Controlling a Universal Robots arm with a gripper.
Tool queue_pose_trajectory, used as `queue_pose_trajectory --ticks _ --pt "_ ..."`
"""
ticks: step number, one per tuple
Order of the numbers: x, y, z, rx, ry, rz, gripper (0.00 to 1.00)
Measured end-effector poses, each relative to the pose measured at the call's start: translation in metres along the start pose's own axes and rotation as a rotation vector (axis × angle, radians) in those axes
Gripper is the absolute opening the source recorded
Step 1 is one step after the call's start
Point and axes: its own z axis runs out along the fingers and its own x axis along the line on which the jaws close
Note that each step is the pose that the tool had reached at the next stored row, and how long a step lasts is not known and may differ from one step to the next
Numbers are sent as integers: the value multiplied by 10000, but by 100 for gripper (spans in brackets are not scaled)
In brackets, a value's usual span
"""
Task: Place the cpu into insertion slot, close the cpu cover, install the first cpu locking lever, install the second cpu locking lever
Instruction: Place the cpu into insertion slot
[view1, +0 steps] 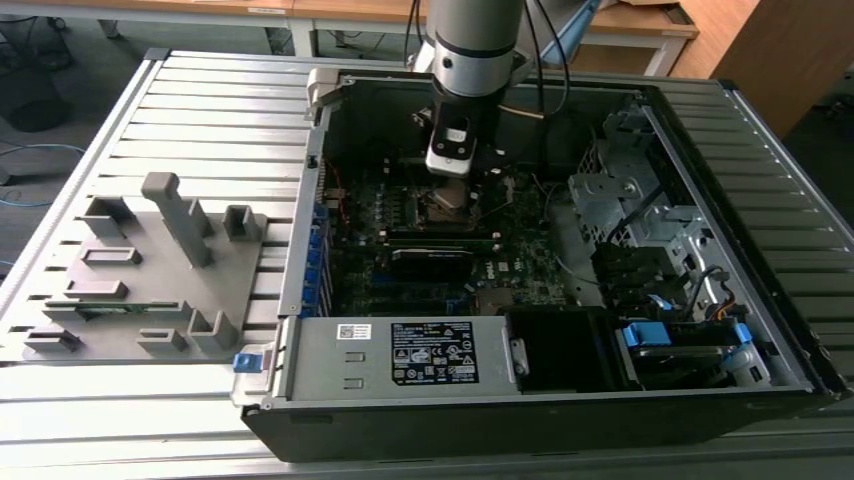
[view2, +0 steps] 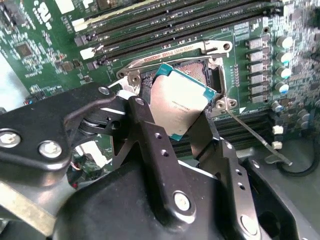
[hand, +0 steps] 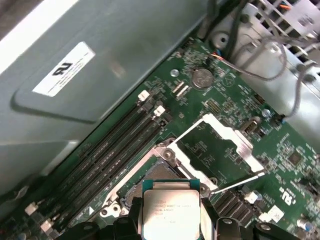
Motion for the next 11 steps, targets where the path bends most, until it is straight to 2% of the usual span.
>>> queue_pose_trajectory --ticks 11 --pt "0 -1 15 14 -109 1986 54"
